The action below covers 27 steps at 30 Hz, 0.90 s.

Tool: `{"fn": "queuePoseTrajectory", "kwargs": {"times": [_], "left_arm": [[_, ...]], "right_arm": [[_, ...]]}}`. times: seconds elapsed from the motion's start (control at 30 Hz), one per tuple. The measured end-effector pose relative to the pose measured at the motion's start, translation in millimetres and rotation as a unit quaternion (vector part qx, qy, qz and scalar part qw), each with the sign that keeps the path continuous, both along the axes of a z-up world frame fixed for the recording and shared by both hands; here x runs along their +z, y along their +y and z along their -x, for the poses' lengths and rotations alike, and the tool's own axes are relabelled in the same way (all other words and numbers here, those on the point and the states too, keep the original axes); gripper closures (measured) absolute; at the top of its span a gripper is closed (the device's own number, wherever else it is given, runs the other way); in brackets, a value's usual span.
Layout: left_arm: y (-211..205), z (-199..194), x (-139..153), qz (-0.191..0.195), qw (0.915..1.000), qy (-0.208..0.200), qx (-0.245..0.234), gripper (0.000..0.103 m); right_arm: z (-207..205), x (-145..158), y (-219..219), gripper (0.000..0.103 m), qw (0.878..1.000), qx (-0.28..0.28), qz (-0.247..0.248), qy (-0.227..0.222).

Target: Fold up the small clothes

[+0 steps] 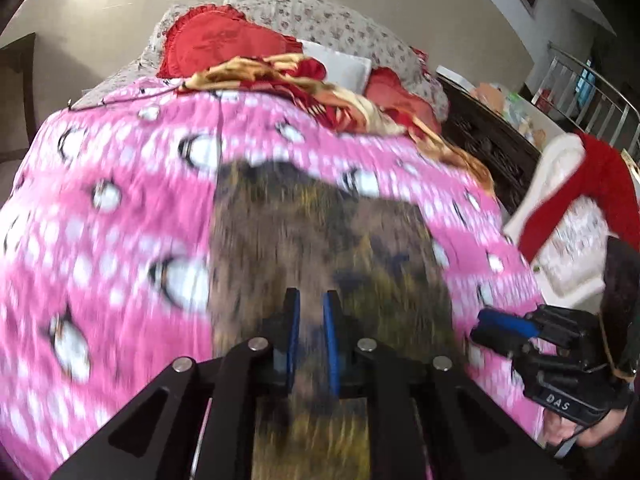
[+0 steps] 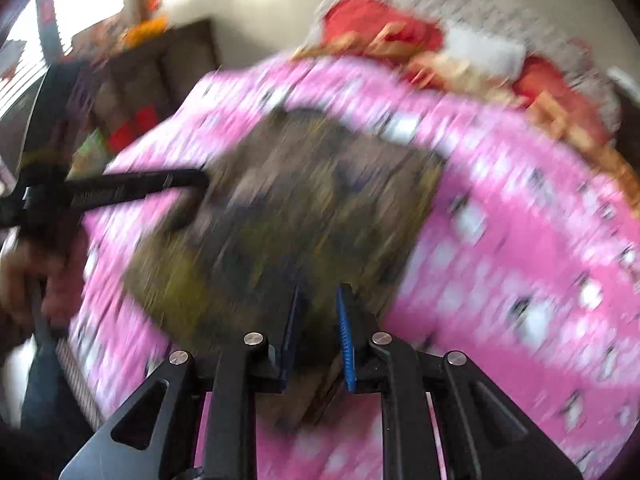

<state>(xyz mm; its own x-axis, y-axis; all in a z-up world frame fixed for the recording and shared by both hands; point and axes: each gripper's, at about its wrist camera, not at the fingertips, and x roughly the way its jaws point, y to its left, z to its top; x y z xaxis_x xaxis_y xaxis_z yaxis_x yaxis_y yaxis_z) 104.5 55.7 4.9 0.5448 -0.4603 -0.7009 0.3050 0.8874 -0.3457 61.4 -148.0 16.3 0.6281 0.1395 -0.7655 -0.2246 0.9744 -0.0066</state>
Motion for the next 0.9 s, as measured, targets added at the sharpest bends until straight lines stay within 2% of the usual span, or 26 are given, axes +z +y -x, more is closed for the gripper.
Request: {"fn": "queuePoseTrajectory", "kwargs": {"times": [0.03,0.1,0.17,0.23,0.27,0.3,0.33,0.43,0.53,0.6,0.67,0.73,0.77,0.83,0.9], "left_arm": [[-3.9,-12.7,0.8,0.001,0.9999,0.002,0.012,0.088],[-10.1,-41.8,-3.2,0.006,0.9992,0.011,0.038,0.076],[-18.9,-65.7,-11.2,0.004,0.9986,0.015,0.050,0.068],[-32.9,-82.2,-24.9,-0.029,0.9983,0.026,0.044,0.063],[-41.3,-89.6,-36.7,-0.049,0.9973,0.041,0.035,0.063],[-48.3,-95.2,-49.6,-0.075,0.9953,0.055,0.028,0.063],[-51.6,-96.2,-53.8,-0.088,0.9945,0.051,0.026,0.062],[-53.6,-90.6,-45.3,-0.100,0.9941,0.040,0.016,0.059],[-42.5,-72.3,-25.3,-0.085,0.9960,0.029,0.003,0.056],[-32.1,-48.6,-10.1,-0.098,0.9951,0.015,0.008,0.032],[-23.4,-22.6,-0.8,-0.132,0.9908,0.011,0.029,0.019],[-17.2,8.3,5.4,-0.170,0.9843,0.011,0.046,0.010],[-17.2,22.6,5.6,-0.183,0.9818,0.021,0.047,0.000],[-13.7,54.6,0.7,-0.203,0.9754,0.055,0.066,0.000],[-13.8,82.4,-2.4,-0.214,0.9720,0.064,0.074,0.000]], "right_arm": [[-13.8,1.0,-3.5,0.081,1.000,-0.022,-0.007,0.001],[-40.0,-6.5,-3.9,0.081,0.998,-0.054,-0.025,0.003],[-55.6,-23.6,-1.8,0.081,0.998,-0.059,-0.028,0.016],[-66.9,-52.3,-2.1,0.081,0.995,-0.083,0.019,0.046],[-65.1,-58.4,-4.6,0.081,0.996,-0.082,0.011,0.042],[-60.6,-57.2,-7.1,0.081,0.997,-0.074,0.002,0.027],[-57.5,-52.6,-11.0,0.081,0.997,-0.068,-0.003,0.025],[-44.8,-33.9,-26.6,0.080,0.997,-0.066,-0.026,0.011],[-23.0,-16.7,-49.9,0.073,0.996,-0.082,-0.025,-0.008],[-11.3,-13.4,-60.8,0.072,0.996,-0.083,-0.028,0.001],[6.2,-10.3,-67.3,0.072,0.996,-0.083,-0.029,0.021],[27.1,-4.3,-65.8,0.072,0.997,-0.070,-0.032,0.030],[41.8,0.0,-62.3,0.072,0.997,-0.060,-0.031,0.036],[74.6,9.0,-53.2,0.070,0.998,-0.039,-0.032,0.044],[100.0,13.0,-48.3,0.069,0.998,-0.035,-0.028,0.045]]}}
